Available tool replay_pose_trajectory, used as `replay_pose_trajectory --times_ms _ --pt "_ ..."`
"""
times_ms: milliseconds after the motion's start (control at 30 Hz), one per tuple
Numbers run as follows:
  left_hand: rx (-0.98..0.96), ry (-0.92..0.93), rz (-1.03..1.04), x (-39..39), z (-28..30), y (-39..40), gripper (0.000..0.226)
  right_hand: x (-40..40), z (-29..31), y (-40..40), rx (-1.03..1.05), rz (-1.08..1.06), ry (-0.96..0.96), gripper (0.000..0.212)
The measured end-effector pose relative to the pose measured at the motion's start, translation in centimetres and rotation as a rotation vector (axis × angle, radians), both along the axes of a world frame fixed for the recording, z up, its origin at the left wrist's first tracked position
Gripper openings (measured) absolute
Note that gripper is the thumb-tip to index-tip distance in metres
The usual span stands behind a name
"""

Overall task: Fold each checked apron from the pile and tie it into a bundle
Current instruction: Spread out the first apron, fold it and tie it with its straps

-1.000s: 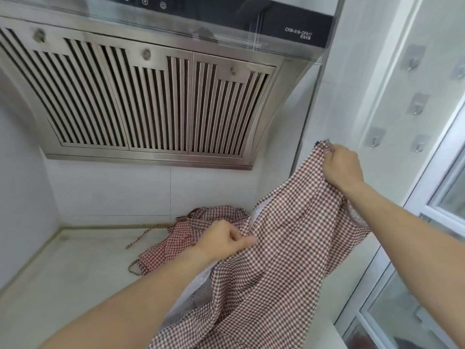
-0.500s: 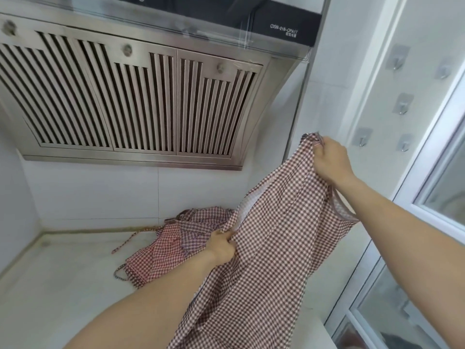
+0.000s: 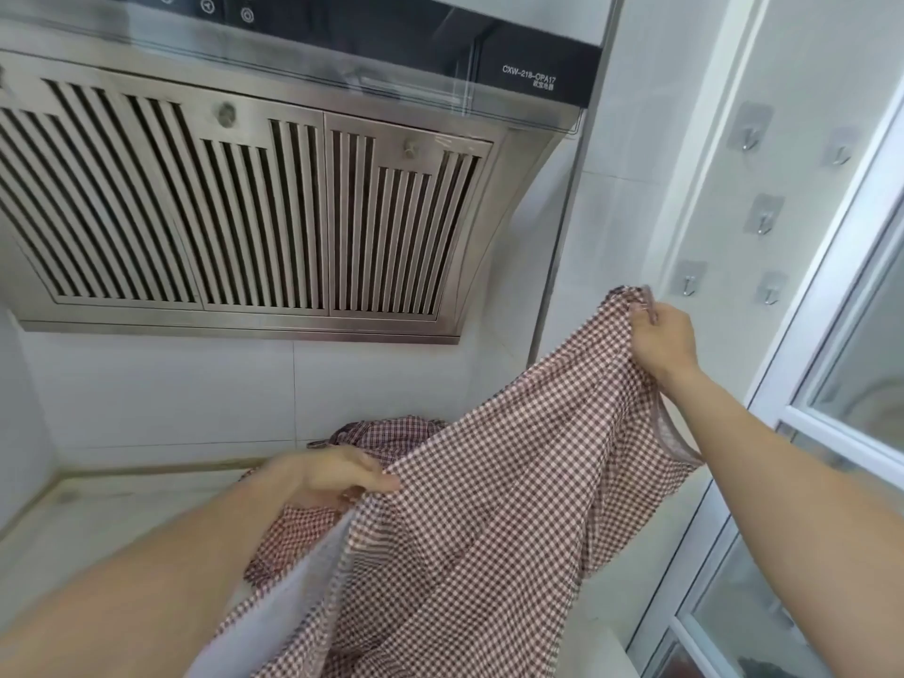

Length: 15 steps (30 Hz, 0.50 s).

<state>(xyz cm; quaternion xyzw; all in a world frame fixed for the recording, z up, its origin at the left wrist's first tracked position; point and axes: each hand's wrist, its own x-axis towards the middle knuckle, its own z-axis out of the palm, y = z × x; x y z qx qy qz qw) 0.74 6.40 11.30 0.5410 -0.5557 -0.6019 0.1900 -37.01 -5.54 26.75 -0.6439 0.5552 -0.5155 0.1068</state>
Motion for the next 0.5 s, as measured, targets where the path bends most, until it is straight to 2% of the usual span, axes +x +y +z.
replay_pose_trajectory --times_ms 67,133,200,267,367,433,500 --pt "0.044 -0.047 -0.122 1.3 2.3 0.7 0.019 -0.4 -0.9 -0.6 0.046 0.012 -0.062 0.035" --pt "0.015 -0.239 -0.209 1.3 4.0 0.9 0.008 -0.5 -1.7 -1.1 0.096 0.037 -0.109 0.032" --pt "-0.159 -0.477 -0.151 0.7 5.4 0.8 0.007 -0.9 -2.4 -1.7 0.133 0.039 -0.176 0.031" --pt "-0.431 -0.623 0.028 0.4 6.3 0.4 0.013 -2.0 -3.6 -3.4 0.153 0.027 -0.229 0.036" --pt "-0.708 -0.595 0.275 0.8 6.1 -0.3 0.030 -4.5 -5.6 -7.0 0.179 0.055 -0.277 0.046" --pt "-0.805 -0.541 0.377 1.5 5.3 -0.6 0.026 -3.8 -4.9 -5.2 0.206 0.052 -0.297 0.049" --pt "-0.848 -0.523 0.371 2.1 4.8 -0.6 0.014 -3.0 -4.4 -3.8 0.227 0.076 -0.378 0.049"
